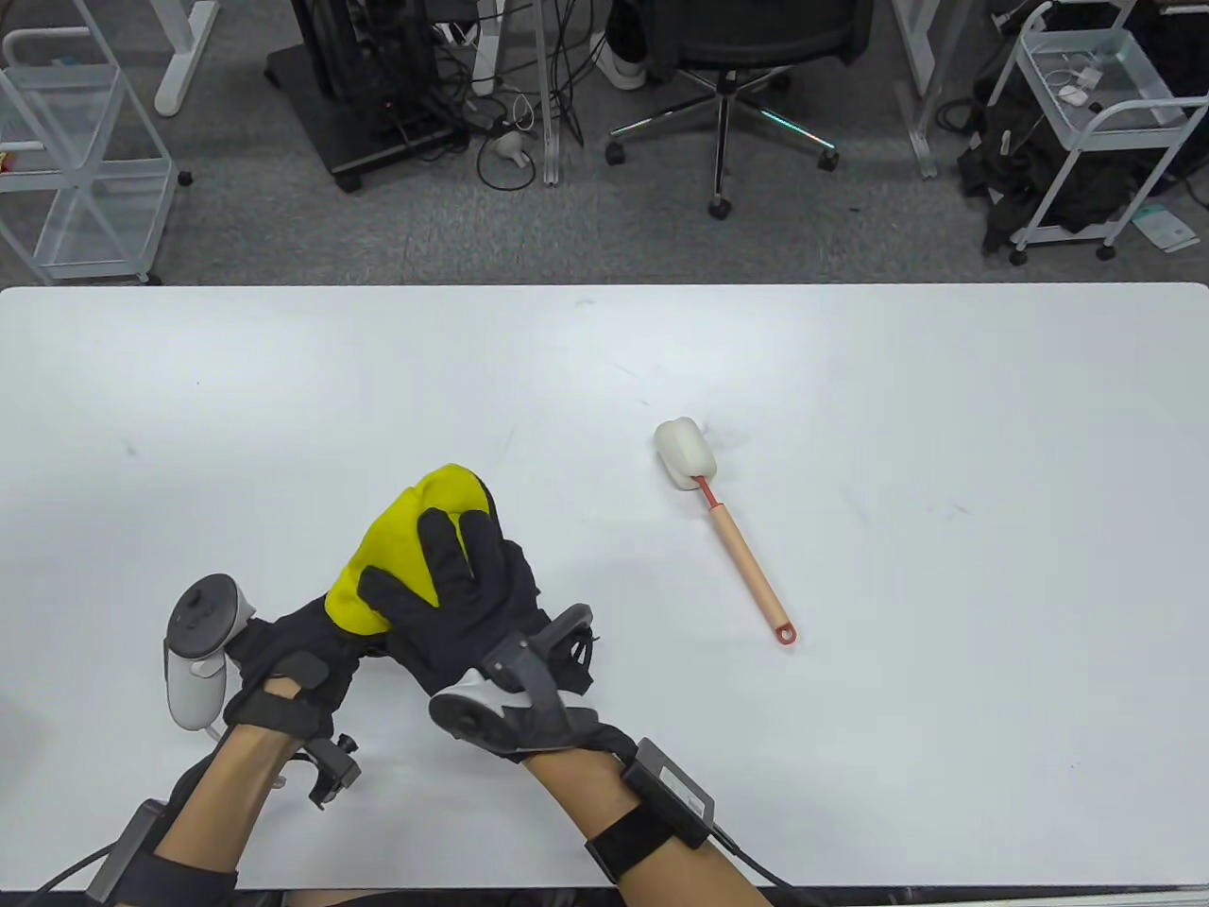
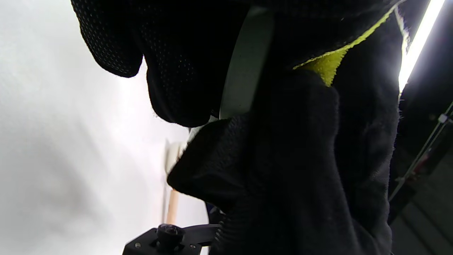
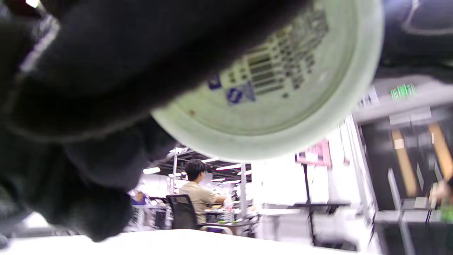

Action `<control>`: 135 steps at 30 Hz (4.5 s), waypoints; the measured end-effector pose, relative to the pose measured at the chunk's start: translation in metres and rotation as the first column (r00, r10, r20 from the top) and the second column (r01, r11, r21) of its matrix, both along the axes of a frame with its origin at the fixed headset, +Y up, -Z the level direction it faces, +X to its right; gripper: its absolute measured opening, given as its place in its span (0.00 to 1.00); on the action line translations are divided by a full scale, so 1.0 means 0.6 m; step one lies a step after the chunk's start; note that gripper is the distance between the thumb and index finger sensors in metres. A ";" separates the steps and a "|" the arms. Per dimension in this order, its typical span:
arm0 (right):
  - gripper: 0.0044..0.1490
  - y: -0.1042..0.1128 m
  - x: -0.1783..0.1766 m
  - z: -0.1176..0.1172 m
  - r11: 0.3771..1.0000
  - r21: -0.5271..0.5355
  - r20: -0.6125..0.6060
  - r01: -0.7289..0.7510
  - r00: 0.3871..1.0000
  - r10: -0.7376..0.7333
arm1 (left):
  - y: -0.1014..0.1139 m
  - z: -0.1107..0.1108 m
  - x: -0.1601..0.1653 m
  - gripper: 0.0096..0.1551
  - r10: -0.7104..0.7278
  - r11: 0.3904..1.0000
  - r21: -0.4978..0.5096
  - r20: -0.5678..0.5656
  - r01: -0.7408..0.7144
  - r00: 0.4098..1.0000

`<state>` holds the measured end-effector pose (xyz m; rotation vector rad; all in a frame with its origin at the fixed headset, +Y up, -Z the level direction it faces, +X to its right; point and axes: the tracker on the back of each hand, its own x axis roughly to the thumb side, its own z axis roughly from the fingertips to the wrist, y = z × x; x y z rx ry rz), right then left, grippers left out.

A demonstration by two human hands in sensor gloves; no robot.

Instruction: Brush the water cup with the cup brush

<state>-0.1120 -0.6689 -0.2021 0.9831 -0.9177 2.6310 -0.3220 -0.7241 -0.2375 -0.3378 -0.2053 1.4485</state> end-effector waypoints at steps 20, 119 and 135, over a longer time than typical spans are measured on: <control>0.38 -0.118 0.083 -0.100 -0.413 -0.835 0.497 0.363 0.176 -0.850 | -0.004 -0.002 0.007 0.23 0.118 0.993 -0.016 0.051 -0.117 0.992; 0.33 -0.104 0.263 -0.127 0.025 -0.679 0.414 0.734 0.411 -0.812 | 0.028 0.004 -0.040 0.25 -0.696 0.581 0.190 -0.388 0.791 0.604; 0.33 -0.102 0.257 -0.124 0.054 -0.683 0.392 0.728 0.429 -0.814 | 0.000 -0.007 -0.051 0.25 -0.796 0.504 0.096 -0.333 0.858 0.505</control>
